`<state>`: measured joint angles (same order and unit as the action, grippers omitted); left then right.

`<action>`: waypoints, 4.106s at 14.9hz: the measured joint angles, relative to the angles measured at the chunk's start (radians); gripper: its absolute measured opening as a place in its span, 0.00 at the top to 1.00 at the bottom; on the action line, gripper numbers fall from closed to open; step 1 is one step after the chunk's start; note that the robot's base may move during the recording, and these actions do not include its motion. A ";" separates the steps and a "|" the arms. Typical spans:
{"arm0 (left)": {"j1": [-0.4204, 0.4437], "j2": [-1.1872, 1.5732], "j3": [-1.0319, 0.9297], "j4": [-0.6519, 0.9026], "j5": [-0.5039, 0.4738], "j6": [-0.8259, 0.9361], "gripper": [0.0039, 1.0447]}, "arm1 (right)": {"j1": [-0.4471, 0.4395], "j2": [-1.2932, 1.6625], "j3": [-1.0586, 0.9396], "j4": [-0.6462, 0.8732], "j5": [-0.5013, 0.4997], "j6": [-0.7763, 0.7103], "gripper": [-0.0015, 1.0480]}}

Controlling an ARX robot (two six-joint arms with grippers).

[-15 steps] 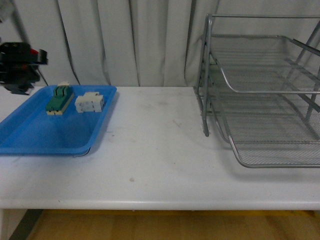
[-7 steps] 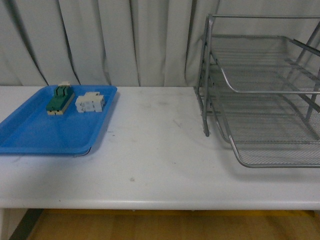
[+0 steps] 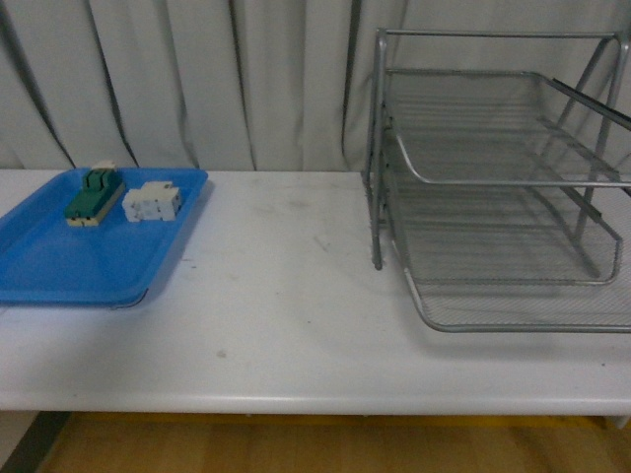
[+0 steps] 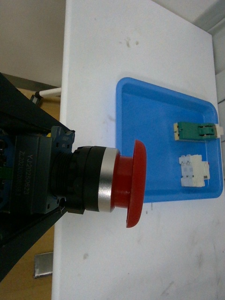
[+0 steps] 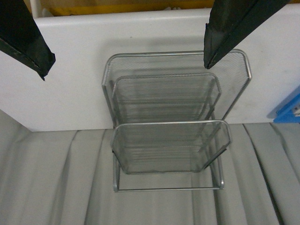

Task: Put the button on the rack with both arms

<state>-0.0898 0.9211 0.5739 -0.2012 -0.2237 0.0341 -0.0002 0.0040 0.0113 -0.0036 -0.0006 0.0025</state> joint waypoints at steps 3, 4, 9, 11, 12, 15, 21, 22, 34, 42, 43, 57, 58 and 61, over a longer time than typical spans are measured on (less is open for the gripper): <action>0.000 0.000 0.000 0.000 0.000 0.000 0.66 | 0.000 0.000 0.000 0.000 0.000 0.000 0.06; 0.000 0.000 0.000 0.000 0.003 0.000 0.66 | 0.000 0.000 0.000 -0.002 0.000 0.000 0.06; 0.000 0.001 0.000 0.001 0.001 0.000 0.66 | 0.000 0.000 0.000 0.001 0.001 0.000 0.06; 0.000 0.000 0.000 -0.001 0.002 0.000 0.66 | 0.000 0.000 0.000 -0.001 0.000 0.000 0.06; 0.000 0.000 0.000 0.001 0.002 0.000 0.66 | 0.000 0.000 0.000 0.000 0.000 0.000 0.06; -0.093 0.055 0.012 0.127 0.121 0.169 0.66 | 0.000 0.000 0.000 0.001 0.003 0.000 0.06; -0.341 0.682 0.408 0.229 0.142 0.472 0.66 | 0.000 0.000 0.000 0.000 0.001 0.000 0.06; -0.344 0.763 0.465 0.198 0.151 0.492 0.66 | 0.000 0.000 0.000 0.000 0.001 0.000 0.06; -0.261 1.043 0.678 0.132 0.306 0.324 0.15 | 0.000 0.000 0.000 -0.001 0.001 0.000 0.06; -0.141 0.519 -0.094 1.220 -0.023 -0.013 0.71 | 0.000 0.000 0.000 -0.001 0.000 0.000 0.06; -0.125 0.461 -0.159 1.223 0.009 -0.021 0.83 | 0.000 0.000 0.000 -0.001 0.000 0.000 0.06; 0.089 -0.169 -0.558 0.916 0.224 -0.031 0.99 | 0.000 0.000 0.000 0.000 0.001 0.000 0.06; 0.089 -0.217 -0.563 0.876 0.223 -0.031 0.99 | 0.000 0.000 0.000 0.000 0.001 0.000 0.06; 0.089 -0.378 -0.565 0.733 0.224 -0.031 0.99 | 0.000 0.000 0.000 0.000 0.001 0.000 0.06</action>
<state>-0.0010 0.5430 0.0093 0.5316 -0.0002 0.0029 -0.0002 0.0036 0.0113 -0.0040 0.0002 0.0025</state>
